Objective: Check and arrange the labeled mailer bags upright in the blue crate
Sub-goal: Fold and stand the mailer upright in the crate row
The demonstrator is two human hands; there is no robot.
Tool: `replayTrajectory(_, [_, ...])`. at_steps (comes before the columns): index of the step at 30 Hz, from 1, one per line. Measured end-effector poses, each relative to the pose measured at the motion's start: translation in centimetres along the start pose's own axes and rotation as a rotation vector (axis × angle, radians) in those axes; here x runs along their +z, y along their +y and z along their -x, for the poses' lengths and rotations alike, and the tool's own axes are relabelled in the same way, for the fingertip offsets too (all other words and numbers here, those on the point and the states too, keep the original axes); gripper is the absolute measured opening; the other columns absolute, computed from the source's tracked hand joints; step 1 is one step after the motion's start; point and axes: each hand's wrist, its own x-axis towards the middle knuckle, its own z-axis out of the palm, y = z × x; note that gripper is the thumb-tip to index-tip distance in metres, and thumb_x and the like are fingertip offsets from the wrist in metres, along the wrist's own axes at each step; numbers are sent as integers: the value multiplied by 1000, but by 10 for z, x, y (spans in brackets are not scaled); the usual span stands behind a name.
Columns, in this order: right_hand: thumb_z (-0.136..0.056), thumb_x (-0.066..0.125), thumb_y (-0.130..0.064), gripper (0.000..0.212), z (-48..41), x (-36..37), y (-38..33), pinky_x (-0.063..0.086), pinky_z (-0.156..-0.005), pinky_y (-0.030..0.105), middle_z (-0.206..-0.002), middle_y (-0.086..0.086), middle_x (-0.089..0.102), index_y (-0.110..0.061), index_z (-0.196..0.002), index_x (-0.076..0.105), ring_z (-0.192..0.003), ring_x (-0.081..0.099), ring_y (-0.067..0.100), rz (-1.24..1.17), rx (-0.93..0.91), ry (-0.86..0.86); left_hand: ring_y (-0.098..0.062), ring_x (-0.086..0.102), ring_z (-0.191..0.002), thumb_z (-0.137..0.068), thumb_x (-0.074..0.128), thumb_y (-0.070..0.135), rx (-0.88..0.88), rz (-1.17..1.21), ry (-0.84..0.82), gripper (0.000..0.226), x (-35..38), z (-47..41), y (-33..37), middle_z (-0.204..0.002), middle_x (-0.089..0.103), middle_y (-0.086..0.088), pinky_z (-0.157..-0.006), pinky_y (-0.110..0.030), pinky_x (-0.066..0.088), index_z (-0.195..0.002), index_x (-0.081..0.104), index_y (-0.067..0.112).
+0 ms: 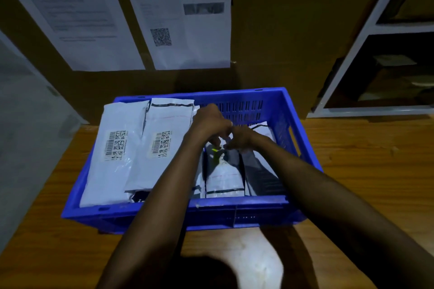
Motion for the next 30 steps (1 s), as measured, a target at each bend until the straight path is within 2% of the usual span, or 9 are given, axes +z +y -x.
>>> replayTrajectory(4, [-95, 62, 3, 28, -1, -3, 1, 59, -94, 51, -102, 27, 65, 14, -121, 60, -89, 69, 37, -117, 62, -170, -33, 73, -75, -84, 73, 22, -7, -11, 33, 22, 11, -5, -2, -95, 73, -13, -72, -45, 65, -100, 69, 8])
replayTrajectory(7, [-94, 68, -18, 28, -5, -30, 7, 55, -89, 38, -116, 18, 70, -4, -118, 67, -106, 68, 33, 77, 1, 104, -32, 73, -84, -84, 74, 24, 2, -62, 67, 20, 22, -4, -8, -96, 74, -14, -78, -41, 62, -97, 70, 9])
replayTrajectory(10, [-84, 74, -26, 46, -7, -45, 27, 54, -97, 47, -127, 17, 68, -11, -127, 65, -119, 63, 37, 182, 20, 341, -19, 66, -75, -86, 73, 22, 37, -130, 99, 14, 32, -7, -13, -88, 70, -8, -57, -24, 48, -87, 62, 14])
replayTrajectory(12, [-83, 79, -25, 55, -3, -45, 36, 51, -102, 47, -137, 17, 63, -12, -134, 62, -126, 59, 38, 238, 60, 270, -10, 56, -63, -88, 72, 18, 56, -134, 108, 13, 38, -7, -14, -74, 60, -1, -49, -19, 34, -87, 59, 12])
replayTrajectory(16, [-81, 83, -45, 89, -2, -32, 42, 37, -112, 55, -159, 18, 27, -24, -154, 37, -144, 31, 46, 367, 218, 50, -6, 46, -60, -89, 70, 11, 81, -169, 106, 16, 44, -5, -17, -68, 47, 5, -50, -18, 30, -89, 54, 14])
replayTrajectory(19, [-80, 83, -41, 92, -6, -29, 41, 37, -113, 58, -158, 24, 20, -21, -154, 31, -141, 33, 49, 313, 263, 146, -7, 48, -63, -88, 70, 10, 94, -207, 78, 14, 48, -3, -20, -71, 50, 3, -51, -18, 31, -89, 56, 12])
replayTrajectory(21, [-83, 80, -24, 81, -6, -34, 42, 41, -112, 54, -155, 25, 23, -16, -151, 36, -138, 40, 48, 224, 259, 230, -10, 51, -65, -87, 71, 11, 84, -242, 52, 17, 49, -1, -22, -75, 54, -1, -53, -19, 34, -85, 54, 13])
replayTrajectory(24, [-83, 76, -12, 64, -6, -39, 48, 48, -103, 44, -138, 24, 50, -10, -140, 48, -129, 54, 41, 84, 229, 294, -15, 51, -65, -85, 70, 13, 65, -295, 34, 21, 49, -1, -23, -73, 51, -3, -58, -26, 39, -76, 51, 14])
replayTrajectory(30, [-73, 86, -21, 67, 17, -50, 41, 56, -89, 40, -128, 15, 64, -11, -130, 53, -116, 64, 32, -158, 203, 359, -11, 48, -62, -89, 70, 22, 36, -286, -16, 20, 48, 2, -22, -75, 53, -3, -49, -22, 33, -81, 54, 14])
